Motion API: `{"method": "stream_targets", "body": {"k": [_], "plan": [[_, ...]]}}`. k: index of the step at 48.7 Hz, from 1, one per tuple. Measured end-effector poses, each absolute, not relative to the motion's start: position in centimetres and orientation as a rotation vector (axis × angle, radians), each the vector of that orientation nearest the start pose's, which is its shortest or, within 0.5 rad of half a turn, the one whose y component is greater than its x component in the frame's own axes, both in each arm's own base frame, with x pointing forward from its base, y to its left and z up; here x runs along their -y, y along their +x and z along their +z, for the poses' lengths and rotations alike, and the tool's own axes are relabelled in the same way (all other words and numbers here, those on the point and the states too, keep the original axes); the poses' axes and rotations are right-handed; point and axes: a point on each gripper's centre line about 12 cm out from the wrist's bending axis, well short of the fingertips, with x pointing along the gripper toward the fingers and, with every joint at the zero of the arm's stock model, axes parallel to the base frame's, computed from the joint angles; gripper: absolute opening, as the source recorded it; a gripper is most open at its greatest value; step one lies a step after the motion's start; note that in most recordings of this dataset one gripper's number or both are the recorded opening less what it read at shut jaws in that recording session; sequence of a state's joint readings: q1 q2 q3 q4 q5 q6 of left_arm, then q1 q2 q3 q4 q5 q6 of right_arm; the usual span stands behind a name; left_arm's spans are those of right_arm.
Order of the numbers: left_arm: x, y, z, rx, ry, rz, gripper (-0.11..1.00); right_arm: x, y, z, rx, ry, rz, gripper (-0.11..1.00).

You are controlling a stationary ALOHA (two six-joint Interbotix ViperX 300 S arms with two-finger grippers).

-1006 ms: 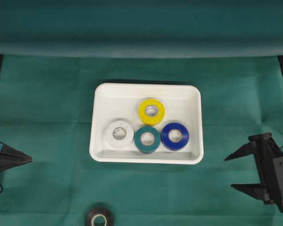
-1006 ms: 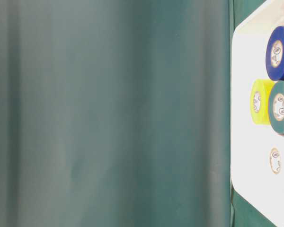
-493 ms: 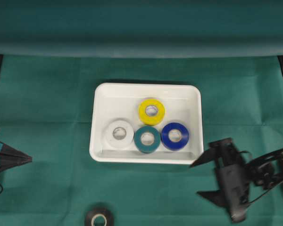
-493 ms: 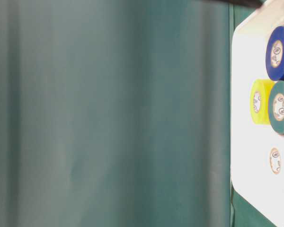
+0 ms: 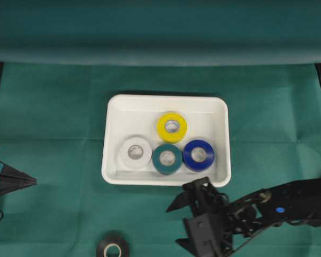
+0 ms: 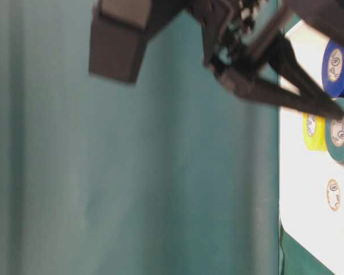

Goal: Put the tape into the white case with the right arm.
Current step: 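Move the right gripper down to the black tape roll at front left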

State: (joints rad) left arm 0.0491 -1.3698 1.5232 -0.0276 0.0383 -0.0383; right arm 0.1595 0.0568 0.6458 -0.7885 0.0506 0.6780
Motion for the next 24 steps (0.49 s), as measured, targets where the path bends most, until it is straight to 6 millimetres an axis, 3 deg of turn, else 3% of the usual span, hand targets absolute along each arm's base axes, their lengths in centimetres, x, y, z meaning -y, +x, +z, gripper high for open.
{"method": "stream_targets", "body": {"k": [24], "plan": [[-0.6, 13.0, 17.6, -0.192, -0.069, 0.054, 0.00, -8.7, 45.5, 14.6, -0.674, -0.173, 0.191, 0.63]]}}
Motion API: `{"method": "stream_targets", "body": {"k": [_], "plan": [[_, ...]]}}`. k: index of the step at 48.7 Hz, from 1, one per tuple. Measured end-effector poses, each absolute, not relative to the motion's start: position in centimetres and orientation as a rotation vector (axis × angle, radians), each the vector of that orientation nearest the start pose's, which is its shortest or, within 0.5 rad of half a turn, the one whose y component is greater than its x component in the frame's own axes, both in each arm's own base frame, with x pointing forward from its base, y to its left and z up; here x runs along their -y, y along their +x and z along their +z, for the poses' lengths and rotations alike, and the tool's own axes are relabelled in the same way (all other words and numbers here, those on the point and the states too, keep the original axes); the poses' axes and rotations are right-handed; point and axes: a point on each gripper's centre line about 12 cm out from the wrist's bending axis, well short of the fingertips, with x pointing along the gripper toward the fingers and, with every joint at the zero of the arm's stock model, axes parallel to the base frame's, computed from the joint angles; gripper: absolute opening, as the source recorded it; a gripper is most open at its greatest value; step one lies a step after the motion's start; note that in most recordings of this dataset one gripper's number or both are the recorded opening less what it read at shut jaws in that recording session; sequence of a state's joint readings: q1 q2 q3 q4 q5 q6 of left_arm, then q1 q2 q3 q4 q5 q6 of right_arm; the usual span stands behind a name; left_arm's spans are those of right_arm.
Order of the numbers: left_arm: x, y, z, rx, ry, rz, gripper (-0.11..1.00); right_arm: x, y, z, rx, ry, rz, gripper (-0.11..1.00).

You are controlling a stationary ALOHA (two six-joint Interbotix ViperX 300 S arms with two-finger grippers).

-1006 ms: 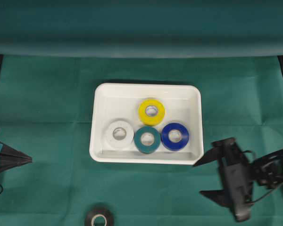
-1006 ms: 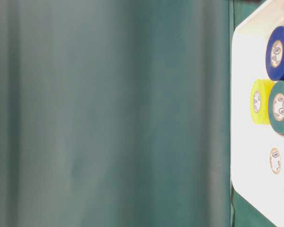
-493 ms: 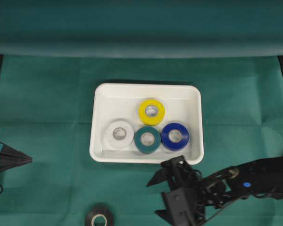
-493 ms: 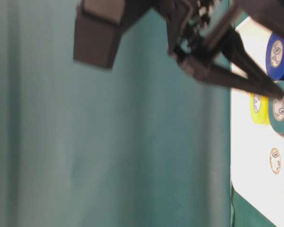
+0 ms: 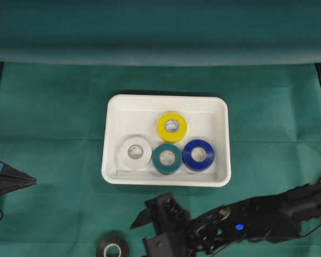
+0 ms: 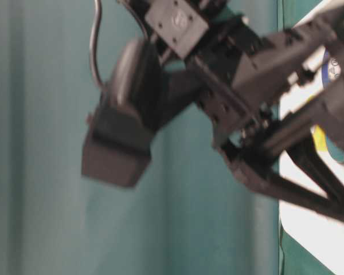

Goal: Put the tape into the white case with the right arm.
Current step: 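Move the right gripper down to the black tape roll at front left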

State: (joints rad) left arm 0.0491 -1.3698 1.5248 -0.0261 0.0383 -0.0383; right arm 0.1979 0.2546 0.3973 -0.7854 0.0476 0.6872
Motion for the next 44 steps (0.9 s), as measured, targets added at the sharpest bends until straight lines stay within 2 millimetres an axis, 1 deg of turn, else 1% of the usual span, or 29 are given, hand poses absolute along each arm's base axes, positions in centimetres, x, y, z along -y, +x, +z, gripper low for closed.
{"method": "stream_targets", "body": {"k": [5, 13, 20, 30, 38, 44], "plan": [[-0.6, 13.0, 17.7, -0.190, -0.069, 0.054, 0.00, -9.7, 46.5, 14.3, -0.670, -0.140, 0.194, 0.63], [-0.6, 13.0, 17.7, -0.190, -0.071, 0.054, 0.00, -11.0, 47.9, 14.4, -0.646, -0.077, 0.200, 0.63], [-0.6, 13.0, 17.6, -0.192, -0.069, 0.054, 0.00, -11.0, 48.4, 14.3, -0.643, -0.038, 0.188, 0.63], [-0.6, 13.0, 17.6, -0.193, -0.068, 0.054, 0.00, -11.1, 48.7, 13.6, -0.655, -0.028, 0.184, 0.63], [-0.6, 13.0, 17.6, -0.193, -0.071, 0.054, 0.00, -11.2, 48.9, 13.7, -0.650, -0.028, 0.185, 0.63], [-0.6, 13.0, 17.6, -0.192, -0.069, 0.054, 0.00, -11.2, 49.0, 13.0, -0.663, -0.027, 0.183, 0.63]]}}
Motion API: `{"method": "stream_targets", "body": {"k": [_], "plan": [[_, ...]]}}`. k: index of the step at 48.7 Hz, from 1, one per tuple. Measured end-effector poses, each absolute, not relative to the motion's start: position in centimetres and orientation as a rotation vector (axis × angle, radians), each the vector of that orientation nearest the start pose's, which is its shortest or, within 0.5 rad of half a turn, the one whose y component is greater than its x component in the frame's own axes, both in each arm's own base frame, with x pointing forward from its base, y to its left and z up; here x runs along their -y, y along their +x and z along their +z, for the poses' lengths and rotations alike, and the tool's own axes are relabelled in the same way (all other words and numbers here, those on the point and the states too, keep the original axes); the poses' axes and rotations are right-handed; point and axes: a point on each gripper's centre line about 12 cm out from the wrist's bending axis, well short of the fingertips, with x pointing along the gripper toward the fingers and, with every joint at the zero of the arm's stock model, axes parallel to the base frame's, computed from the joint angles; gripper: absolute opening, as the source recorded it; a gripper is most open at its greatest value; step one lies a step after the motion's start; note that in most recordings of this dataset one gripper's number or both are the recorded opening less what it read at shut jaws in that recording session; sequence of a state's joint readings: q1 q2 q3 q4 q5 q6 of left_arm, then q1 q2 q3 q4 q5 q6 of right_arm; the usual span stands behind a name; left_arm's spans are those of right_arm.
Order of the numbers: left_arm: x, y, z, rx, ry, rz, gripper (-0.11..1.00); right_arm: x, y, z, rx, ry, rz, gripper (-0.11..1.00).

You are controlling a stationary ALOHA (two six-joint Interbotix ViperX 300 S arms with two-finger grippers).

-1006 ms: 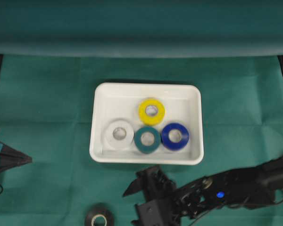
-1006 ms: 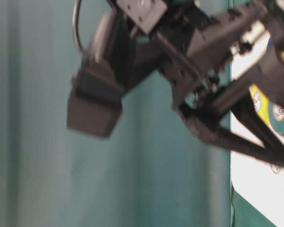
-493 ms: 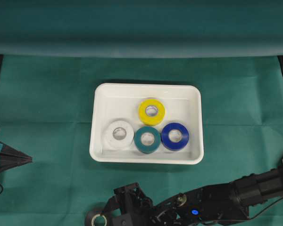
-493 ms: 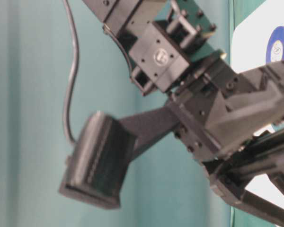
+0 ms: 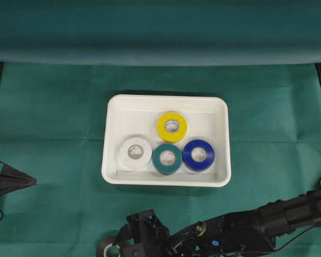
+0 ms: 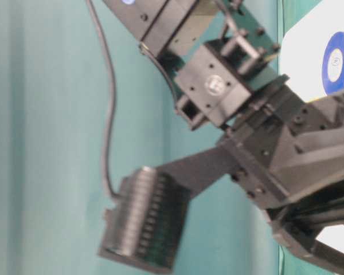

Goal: Put the tape into the white case with the right arm.
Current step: 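Move the right gripper down to the black tape roll at front left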

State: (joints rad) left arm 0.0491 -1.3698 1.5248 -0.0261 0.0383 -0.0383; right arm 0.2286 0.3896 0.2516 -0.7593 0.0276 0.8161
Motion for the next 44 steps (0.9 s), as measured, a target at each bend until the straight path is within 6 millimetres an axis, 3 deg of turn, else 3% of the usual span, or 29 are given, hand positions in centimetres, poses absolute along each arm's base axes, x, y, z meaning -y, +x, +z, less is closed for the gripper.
{"method": "stream_targets", "body": {"k": [21, 30, 44], "plan": [[-0.6, 13.0, 17.6, -0.192, -0.071, 0.054, 0.00, -13.0, 50.2, 10.7, -0.693, -0.034, 0.196, 0.63], [-0.6, 13.0, 17.6, -0.192, -0.069, 0.054, 0.00, -13.0, 50.8, 9.3, -0.725, -0.030, 0.169, 0.62], [-0.6, 13.0, 17.6, -0.193, -0.071, 0.054, 0.00, -12.8, 51.3, 9.1, -0.747, -0.047, 0.132, 0.62]]}}
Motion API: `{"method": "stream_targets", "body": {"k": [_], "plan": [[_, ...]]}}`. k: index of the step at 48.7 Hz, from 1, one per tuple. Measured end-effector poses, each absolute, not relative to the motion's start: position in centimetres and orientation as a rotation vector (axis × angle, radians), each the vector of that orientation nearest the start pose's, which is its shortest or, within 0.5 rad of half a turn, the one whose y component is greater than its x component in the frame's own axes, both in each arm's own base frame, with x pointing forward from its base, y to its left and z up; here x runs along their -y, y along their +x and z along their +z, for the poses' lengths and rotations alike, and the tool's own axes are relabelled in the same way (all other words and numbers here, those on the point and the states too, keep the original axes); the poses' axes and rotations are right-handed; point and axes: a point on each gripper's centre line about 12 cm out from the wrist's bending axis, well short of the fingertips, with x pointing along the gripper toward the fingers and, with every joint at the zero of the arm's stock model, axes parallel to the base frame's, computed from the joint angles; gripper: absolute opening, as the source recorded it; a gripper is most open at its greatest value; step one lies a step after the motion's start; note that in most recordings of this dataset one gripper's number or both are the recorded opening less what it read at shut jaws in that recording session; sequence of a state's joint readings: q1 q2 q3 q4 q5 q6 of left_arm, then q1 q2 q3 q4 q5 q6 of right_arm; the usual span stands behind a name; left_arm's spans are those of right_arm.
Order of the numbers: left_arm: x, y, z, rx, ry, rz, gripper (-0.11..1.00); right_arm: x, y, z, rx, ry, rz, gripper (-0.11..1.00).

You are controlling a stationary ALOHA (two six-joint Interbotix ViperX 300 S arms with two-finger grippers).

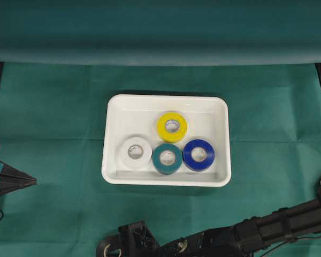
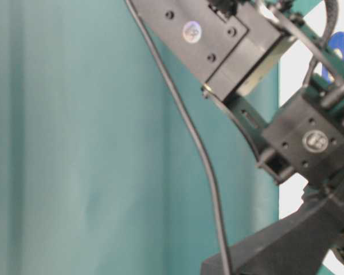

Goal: Put the tape into the white case with the right arm.
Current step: 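Move the right gripper down to the black tape roll at front left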

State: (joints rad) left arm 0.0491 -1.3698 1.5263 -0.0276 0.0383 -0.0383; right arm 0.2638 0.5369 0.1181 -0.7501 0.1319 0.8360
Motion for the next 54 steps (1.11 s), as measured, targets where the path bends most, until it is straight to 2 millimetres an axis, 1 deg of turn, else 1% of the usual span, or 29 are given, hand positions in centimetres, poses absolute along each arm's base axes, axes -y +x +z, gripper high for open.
{"method": "stream_targets", "body": {"k": [6, 9, 11, 18, 21, 23, 30, 54], "plan": [[-0.63, 13.01, 17.55, -0.195, -0.071, 0.054, 0.00, -12.76, 51.30, 9.12, -0.747, -0.045, 0.132, 0.62], [-0.63, 13.01, 17.56, -0.193, -0.071, 0.054, 0.00, -12.76, 51.33, 9.16, -0.747, -0.045, 0.131, 0.60], [-0.63, 13.00, 17.48, -0.196, -0.071, 0.054, 0.00, -12.77, 51.37, 9.13, -0.747, -0.045, 0.131, 0.57], [-0.63, 13.00, 17.48, -0.196, -0.069, 0.054, 0.00, -12.92, 51.32, 8.97, -0.750, -0.040, 0.130, 0.20], [-0.63, 13.00, 17.50, -0.195, -0.071, 0.054, 0.00, -13.09, 51.31, 8.93, -0.750, -0.048, 0.136, 0.12], [-0.63, 13.00, 17.48, -0.196, -0.071, 0.054, 0.00, -13.09, 51.31, 8.93, -0.750, -0.045, 0.135, 0.11], [-0.63, 13.01, 17.55, -0.195, -0.069, 0.054, 0.00, -12.78, 51.43, 8.98, -0.749, -0.044, 0.130, 0.03], [-0.63, 13.00, 17.48, -0.196, -0.071, 0.054, 0.00, -12.75, 51.37, 9.08, -0.753, -0.049, 0.123, 0.03]]}}
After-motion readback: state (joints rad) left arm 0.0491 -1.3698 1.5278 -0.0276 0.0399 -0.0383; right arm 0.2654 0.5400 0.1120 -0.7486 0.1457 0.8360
